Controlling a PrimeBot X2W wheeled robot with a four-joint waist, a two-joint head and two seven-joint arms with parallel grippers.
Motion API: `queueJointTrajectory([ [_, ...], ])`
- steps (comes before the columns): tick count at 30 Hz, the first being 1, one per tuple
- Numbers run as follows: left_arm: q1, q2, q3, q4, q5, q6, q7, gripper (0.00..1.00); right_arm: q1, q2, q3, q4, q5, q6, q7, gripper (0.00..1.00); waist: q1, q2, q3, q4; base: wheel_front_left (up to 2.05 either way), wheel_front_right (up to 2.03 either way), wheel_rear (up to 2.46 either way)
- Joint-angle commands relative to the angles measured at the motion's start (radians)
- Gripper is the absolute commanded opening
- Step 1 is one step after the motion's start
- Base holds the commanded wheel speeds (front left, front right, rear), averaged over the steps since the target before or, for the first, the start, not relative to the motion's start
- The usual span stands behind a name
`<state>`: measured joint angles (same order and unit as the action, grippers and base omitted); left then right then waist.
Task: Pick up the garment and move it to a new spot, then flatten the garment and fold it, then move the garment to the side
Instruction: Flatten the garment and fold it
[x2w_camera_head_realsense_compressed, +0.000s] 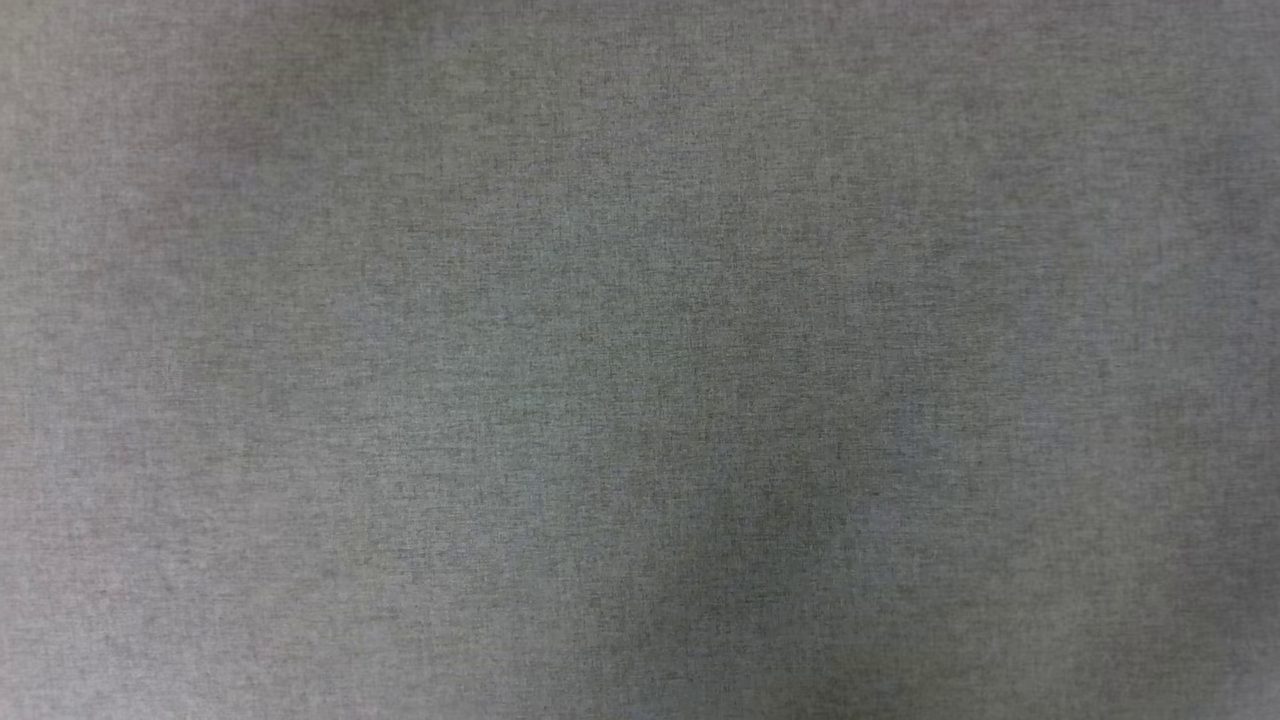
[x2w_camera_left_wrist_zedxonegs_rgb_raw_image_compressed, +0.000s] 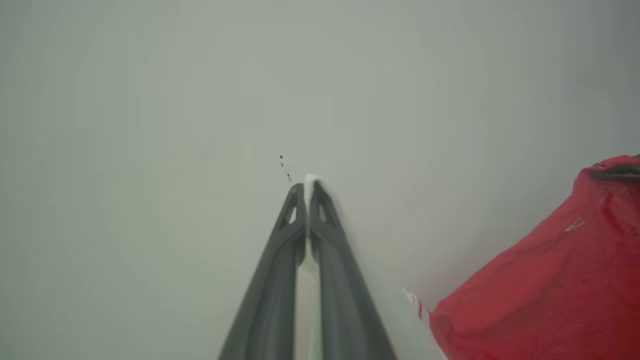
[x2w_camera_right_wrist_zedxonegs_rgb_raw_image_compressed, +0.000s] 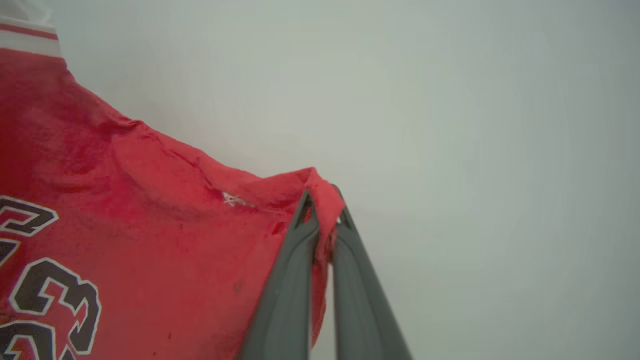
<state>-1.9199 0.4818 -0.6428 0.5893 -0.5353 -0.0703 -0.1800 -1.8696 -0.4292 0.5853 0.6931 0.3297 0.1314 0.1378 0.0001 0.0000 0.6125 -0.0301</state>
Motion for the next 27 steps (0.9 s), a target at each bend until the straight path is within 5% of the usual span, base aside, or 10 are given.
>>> queueJointTrajectory([
  [1, 0.047, -0.008, -0.012, 0.038, -0.011, -0.010, -0.016, 0.00, 0.051, 0.016, 0.018, 0.029, 0.014, -0.001, -0.025, 0.00, -0.0001, 0.0000, 0.005, 0.001, 0.00, 0.00, 0.00],
  [14, 0.454, -0.010, -0.046, 0.120, -0.084, -0.040, -0.081, 0.00, 0.351, 0.065, 0.232, 0.119, 0.089, -0.001, -0.150, 0.00, -0.0001, 0.0000, -0.038, 0.001, 0.00, 0.00, 0.00],
  [27, 1.150, 0.066, 0.004, -0.175, -0.067, 0.054, -0.086, 0.00, 0.749, -0.056, 0.405, 0.050, 0.284, -0.001, -0.255, 0.00, -0.0001, 0.0000, -0.253, 0.004, 0.00, 0.00, 0.00],
])
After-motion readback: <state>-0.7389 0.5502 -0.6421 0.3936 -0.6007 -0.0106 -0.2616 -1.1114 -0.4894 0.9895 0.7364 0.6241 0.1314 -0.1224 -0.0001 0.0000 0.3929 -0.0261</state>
